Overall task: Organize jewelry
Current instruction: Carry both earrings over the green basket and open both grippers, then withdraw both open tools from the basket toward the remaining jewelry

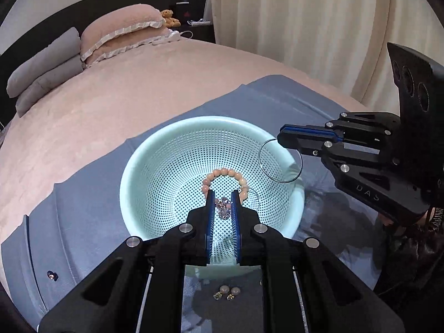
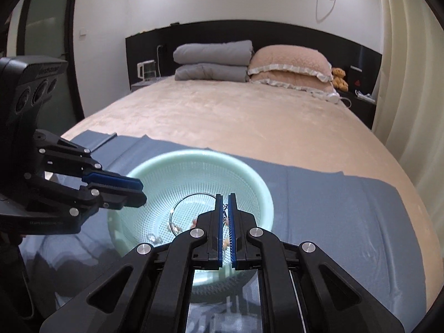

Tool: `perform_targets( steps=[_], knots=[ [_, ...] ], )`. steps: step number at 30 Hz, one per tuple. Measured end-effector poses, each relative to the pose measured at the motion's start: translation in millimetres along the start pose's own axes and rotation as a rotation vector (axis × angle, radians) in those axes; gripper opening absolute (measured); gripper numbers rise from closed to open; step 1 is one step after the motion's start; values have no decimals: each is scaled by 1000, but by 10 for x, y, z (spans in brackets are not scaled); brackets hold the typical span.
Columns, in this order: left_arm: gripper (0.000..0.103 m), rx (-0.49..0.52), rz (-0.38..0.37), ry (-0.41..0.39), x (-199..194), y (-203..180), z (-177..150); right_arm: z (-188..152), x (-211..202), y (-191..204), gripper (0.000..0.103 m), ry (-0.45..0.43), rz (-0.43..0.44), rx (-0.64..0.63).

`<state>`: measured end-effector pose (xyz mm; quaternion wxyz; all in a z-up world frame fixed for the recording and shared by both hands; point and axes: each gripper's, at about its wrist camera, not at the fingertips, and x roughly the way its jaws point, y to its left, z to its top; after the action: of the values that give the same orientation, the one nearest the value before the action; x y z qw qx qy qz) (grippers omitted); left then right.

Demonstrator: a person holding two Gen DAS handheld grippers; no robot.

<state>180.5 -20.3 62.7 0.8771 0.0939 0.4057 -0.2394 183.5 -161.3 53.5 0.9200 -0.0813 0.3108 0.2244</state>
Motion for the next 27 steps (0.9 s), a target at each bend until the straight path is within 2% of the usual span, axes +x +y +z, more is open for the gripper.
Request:
perform_targets(
  steps=[4, 13, 14, 16, 21, 27],
  knots=[
    [12, -35, -16, 30, 201, 93, -74, -122, 195, -37, 4, 57, 2, 10],
    [13, -53, -9, 42, 262, 97, -141, -142, 180, -29, 5, 45, 18, 16],
    [16, -56, -9, 40, 253, 108, -144, -140, 163, -31, 5, 39, 18, 15],
    [31, -64, -6, 38, 235, 113, -153, -134, 136, -32, 5, 31, 23, 15],
    [38, -66, 11, 44, 203, 113, -193, -154, 94, -20, 5, 25, 38, 9],
    [42, -78, 18, 39, 95, 124, -259, -186, 28, 17, 6, 17, 63, 4]
  ],
)
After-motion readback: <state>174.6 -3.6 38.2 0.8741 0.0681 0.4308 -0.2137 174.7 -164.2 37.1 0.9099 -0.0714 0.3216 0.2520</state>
